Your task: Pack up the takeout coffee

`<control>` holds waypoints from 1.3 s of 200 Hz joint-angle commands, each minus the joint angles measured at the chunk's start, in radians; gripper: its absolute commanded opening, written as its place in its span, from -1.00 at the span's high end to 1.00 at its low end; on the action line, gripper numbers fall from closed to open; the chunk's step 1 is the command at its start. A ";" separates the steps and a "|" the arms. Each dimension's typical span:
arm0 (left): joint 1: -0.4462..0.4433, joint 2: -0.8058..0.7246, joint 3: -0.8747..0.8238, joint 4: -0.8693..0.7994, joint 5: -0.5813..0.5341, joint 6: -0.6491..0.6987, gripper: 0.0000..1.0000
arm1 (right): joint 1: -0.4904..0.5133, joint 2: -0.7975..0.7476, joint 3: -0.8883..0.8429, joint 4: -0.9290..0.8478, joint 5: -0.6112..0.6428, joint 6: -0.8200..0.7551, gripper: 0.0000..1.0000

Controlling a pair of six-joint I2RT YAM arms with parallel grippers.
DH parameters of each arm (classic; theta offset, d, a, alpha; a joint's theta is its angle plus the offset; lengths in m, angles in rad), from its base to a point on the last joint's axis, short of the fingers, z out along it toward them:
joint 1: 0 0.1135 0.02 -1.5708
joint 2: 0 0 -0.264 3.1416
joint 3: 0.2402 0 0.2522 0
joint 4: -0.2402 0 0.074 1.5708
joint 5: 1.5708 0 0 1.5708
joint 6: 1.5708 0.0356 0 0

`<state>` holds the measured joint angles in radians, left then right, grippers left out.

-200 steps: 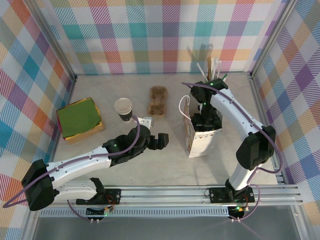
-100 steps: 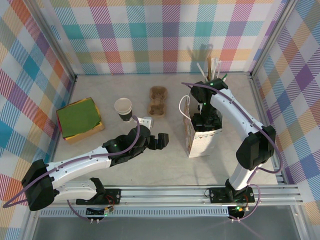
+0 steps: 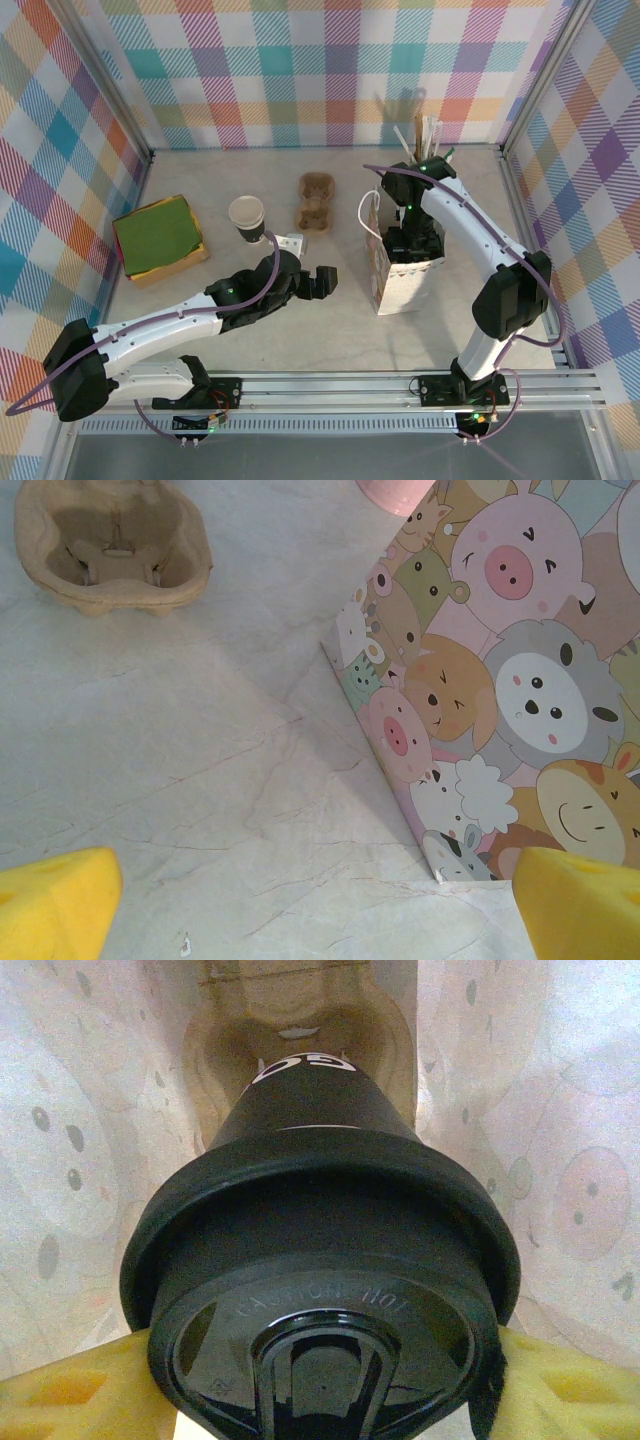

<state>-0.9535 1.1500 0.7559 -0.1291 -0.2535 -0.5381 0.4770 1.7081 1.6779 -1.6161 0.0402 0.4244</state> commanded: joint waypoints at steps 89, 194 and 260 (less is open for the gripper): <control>0.010 -0.003 -0.008 0.003 -0.009 -0.012 -0.99 | -0.006 0.013 0.013 -0.135 -0.015 -0.018 -0.35; 0.010 0.006 -0.002 0.005 -0.008 -0.012 -0.99 | -0.012 0.014 0.025 -0.134 -0.009 -0.019 -0.35; 0.010 0.002 -0.003 0.003 -0.009 -0.011 -0.99 | -0.013 0.015 0.024 -0.129 -0.012 -0.023 -0.35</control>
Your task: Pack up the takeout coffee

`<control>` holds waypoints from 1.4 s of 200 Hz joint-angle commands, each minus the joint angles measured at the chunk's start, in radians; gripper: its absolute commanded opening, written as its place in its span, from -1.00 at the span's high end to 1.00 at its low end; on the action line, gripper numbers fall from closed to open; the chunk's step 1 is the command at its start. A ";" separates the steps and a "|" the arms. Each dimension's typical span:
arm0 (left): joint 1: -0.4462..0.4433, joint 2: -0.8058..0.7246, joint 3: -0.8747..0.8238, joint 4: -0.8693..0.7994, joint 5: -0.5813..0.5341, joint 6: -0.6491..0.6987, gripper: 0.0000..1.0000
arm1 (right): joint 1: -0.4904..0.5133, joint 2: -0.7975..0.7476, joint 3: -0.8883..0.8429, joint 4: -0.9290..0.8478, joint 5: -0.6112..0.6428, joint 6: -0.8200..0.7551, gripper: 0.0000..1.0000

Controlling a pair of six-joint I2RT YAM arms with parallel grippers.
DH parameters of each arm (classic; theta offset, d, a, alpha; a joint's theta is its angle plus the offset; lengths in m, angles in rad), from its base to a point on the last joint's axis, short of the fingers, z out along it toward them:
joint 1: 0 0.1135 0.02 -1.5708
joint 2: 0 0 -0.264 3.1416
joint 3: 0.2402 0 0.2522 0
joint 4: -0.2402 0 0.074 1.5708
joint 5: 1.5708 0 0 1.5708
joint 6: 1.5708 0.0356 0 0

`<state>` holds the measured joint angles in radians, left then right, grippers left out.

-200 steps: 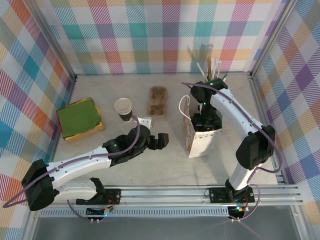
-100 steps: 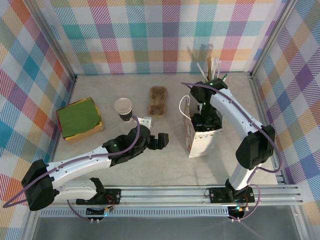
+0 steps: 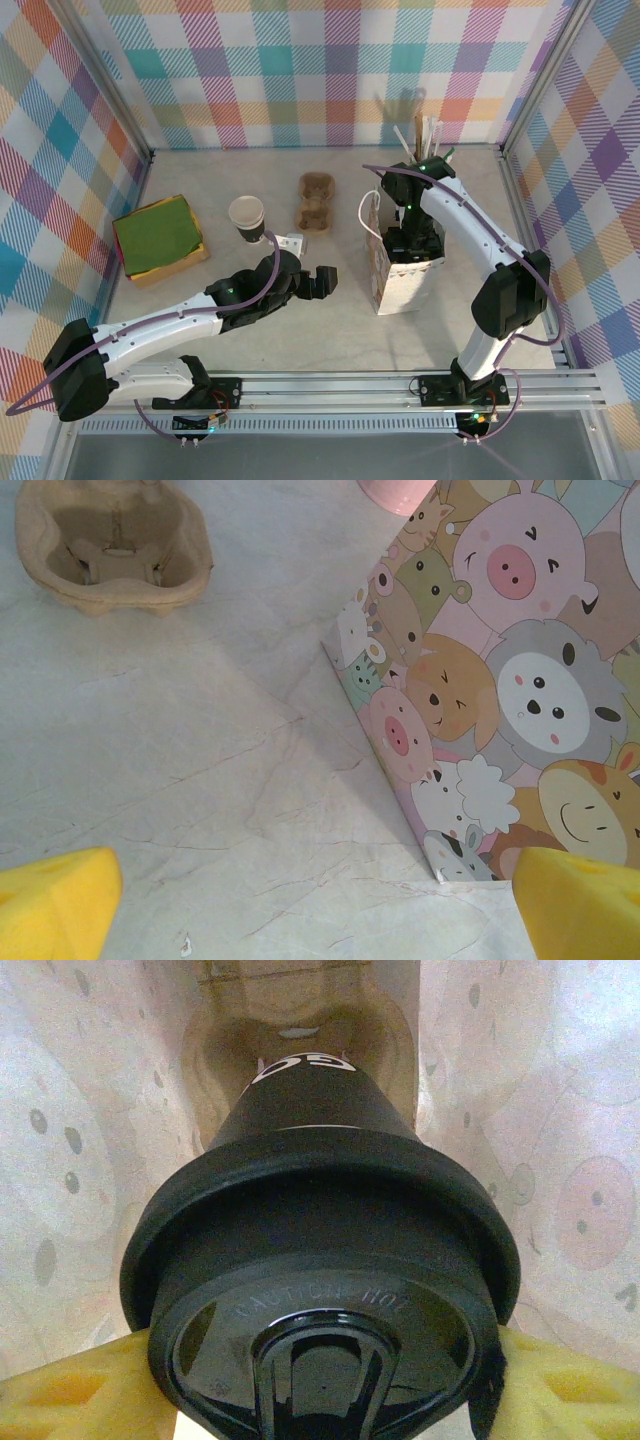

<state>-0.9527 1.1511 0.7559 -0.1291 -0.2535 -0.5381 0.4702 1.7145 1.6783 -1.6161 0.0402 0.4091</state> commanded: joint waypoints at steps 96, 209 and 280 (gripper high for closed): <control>0.009 0.003 -0.003 0.002 -0.009 -0.014 -0.99 | -0.011 0.012 0.019 -0.117 -0.011 -0.012 -0.35; 0.010 0.006 -0.003 0.001 -0.009 -0.016 -0.99 | -0.018 0.023 0.048 -0.125 -0.008 -0.018 -0.35; 0.009 0.011 -0.003 0.002 -0.009 -0.017 -0.99 | -0.019 0.023 0.049 -0.124 -0.007 -0.020 -0.35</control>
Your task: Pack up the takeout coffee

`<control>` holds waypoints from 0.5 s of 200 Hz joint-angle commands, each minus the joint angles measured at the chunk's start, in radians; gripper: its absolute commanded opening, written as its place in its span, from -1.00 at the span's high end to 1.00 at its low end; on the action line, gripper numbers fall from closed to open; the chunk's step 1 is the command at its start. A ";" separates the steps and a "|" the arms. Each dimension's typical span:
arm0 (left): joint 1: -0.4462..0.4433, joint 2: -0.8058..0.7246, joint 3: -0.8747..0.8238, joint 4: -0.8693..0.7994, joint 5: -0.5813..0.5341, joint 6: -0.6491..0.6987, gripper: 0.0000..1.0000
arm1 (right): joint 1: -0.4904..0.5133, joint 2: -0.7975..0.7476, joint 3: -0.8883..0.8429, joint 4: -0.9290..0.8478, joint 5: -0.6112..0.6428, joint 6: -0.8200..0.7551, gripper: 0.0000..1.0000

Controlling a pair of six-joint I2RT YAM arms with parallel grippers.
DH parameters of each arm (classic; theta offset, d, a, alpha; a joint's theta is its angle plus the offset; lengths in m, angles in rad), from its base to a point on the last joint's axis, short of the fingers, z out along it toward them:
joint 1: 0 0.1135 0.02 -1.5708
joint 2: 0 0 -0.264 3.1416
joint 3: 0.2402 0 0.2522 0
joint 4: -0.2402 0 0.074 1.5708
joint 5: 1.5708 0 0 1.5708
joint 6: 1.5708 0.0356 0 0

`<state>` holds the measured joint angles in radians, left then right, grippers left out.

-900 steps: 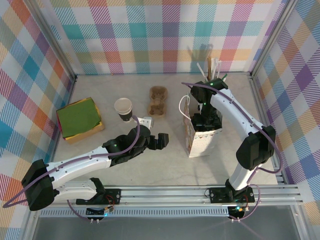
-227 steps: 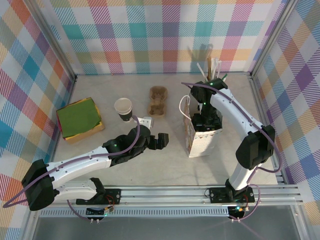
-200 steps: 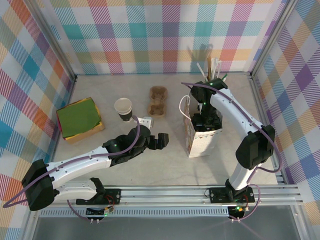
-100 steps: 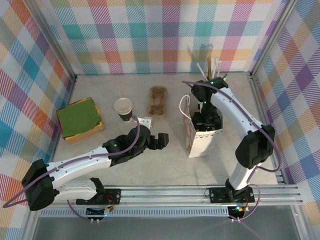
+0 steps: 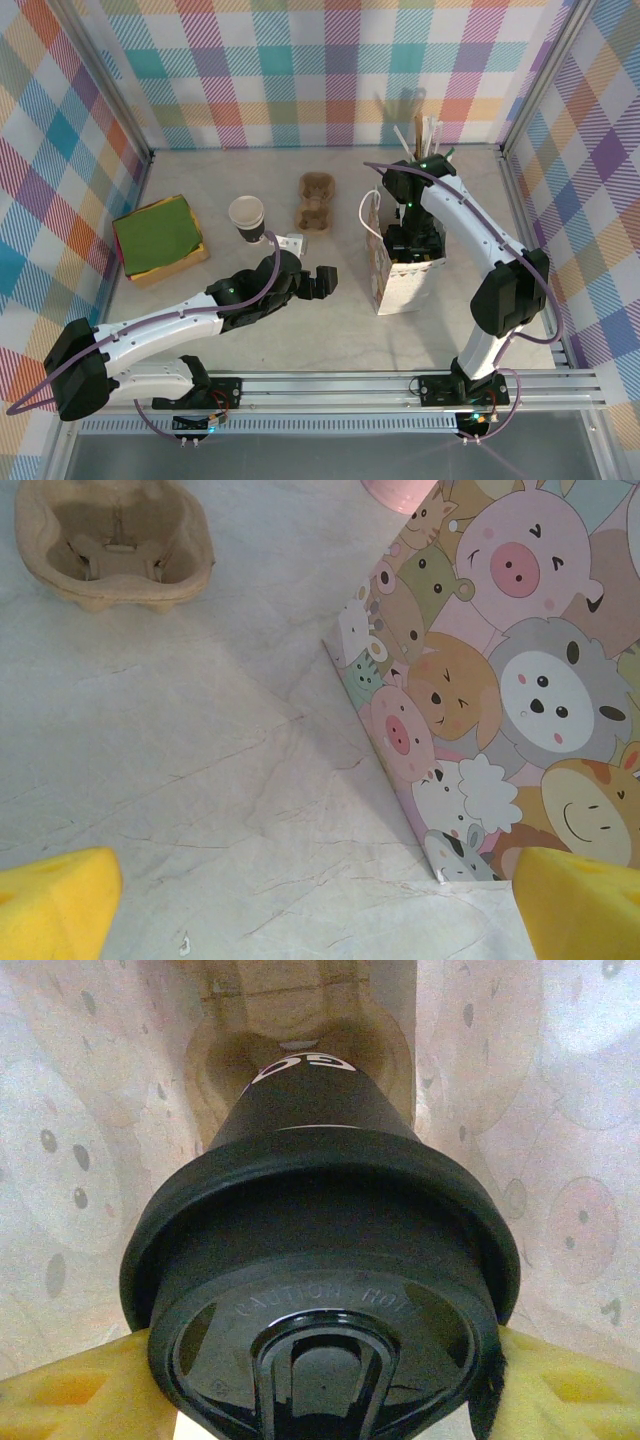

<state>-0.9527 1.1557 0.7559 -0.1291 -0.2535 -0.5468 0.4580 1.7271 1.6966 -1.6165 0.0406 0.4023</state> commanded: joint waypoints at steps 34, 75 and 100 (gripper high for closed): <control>0.009 0.007 -0.003 0.002 -0.007 -0.008 -0.99 | -0.008 0.012 0.033 -0.123 -0.007 -0.014 -0.35; 0.009 0.010 -0.001 0.003 -0.007 -0.010 -0.99 | -0.010 0.013 0.032 -0.121 -0.007 -0.016 -0.35; 0.010 0.012 -0.001 0.004 -0.006 -0.010 -0.99 | -0.012 0.014 0.032 -0.120 -0.008 -0.016 -0.35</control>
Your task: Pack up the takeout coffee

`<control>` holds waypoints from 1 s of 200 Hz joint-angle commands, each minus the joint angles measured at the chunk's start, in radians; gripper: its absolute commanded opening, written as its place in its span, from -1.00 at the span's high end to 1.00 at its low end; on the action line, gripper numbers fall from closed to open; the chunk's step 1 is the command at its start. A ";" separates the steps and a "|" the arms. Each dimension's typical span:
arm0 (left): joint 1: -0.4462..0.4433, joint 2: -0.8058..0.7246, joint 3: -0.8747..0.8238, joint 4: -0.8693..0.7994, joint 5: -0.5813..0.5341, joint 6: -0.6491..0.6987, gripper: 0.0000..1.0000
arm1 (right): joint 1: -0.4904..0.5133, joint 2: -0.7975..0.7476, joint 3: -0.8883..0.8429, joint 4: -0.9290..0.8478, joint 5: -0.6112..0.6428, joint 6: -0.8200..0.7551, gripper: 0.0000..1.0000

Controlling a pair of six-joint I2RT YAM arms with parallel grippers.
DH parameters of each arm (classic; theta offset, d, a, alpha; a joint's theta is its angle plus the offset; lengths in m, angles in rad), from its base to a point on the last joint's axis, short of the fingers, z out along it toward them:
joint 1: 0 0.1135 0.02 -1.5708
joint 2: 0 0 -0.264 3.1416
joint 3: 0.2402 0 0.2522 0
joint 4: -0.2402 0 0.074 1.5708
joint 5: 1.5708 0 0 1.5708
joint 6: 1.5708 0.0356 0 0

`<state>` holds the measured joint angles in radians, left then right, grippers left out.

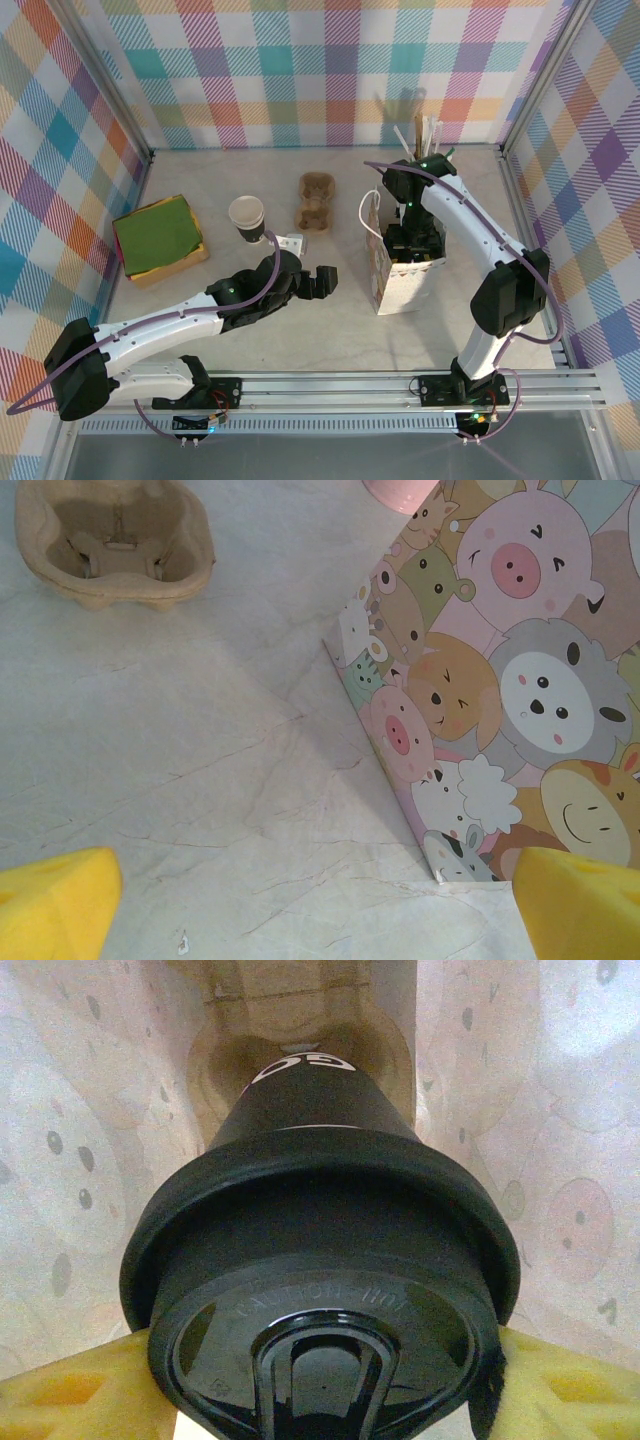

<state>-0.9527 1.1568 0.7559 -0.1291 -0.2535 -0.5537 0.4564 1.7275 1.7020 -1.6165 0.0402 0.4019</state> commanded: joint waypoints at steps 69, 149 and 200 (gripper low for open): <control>0.009 0.013 0.001 0.004 -0.003 -0.003 -0.99 | -0.013 0.015 0.033 -0.120 -0.006 -0.017 -0.34; 0.010 0.014 0.005 0.003 -0.004 0.000 -0.99 | -0.015 0.021 0.035 -0.119 -0.008 -0.020 -0.34; 0.010 0.013 0.006 0.003 -0.006 0.000 -0.99 | -0.016 0.023 0.035 -0.117 -0.007 -0.022 -0.34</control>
<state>-0.9527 1.1641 0.7559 -0.1295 -0.2531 -0.5533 0.4458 1.7401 1.7092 -1.6165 0.0406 0.3950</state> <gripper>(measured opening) 0.996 0.672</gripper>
